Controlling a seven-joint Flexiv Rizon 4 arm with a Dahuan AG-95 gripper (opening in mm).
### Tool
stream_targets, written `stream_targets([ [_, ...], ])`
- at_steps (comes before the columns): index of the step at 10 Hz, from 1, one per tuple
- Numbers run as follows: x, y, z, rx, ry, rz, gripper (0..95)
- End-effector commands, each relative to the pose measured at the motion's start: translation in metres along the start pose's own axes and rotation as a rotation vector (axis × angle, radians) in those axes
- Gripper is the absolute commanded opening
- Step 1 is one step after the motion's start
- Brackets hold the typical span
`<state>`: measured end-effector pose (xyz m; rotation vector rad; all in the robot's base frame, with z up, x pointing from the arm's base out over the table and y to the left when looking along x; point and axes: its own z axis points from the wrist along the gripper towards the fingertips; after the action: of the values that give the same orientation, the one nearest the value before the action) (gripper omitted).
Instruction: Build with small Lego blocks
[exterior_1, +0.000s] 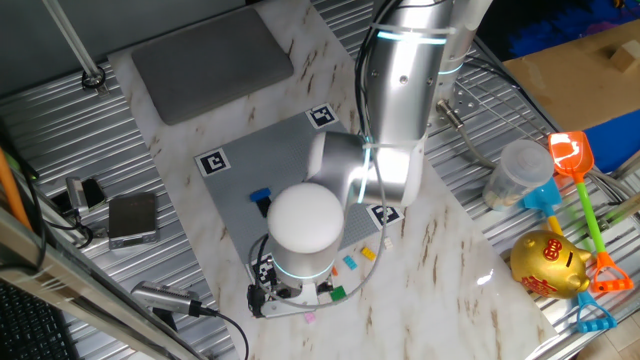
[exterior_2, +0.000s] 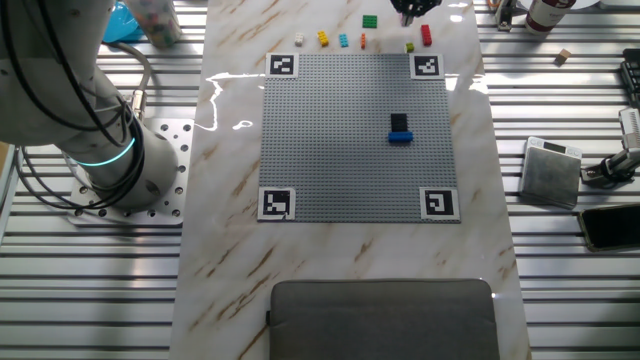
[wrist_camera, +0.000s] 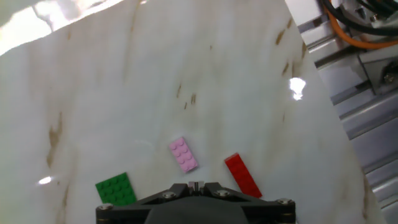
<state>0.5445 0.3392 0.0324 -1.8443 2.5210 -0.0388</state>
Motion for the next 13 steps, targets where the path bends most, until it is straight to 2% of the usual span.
stream_targets([
  [1, 0.001, -0.001, 0.001, 0.061, -0.001, -0.043, 0.0],
  [6, 0.006, -0.008, 0.002, 0.077, 0.001, -0.052, 0.0],
  [13, 0.000, -0.023, 0.008, 0.078, -0.006, -0.044, 0.0],
])
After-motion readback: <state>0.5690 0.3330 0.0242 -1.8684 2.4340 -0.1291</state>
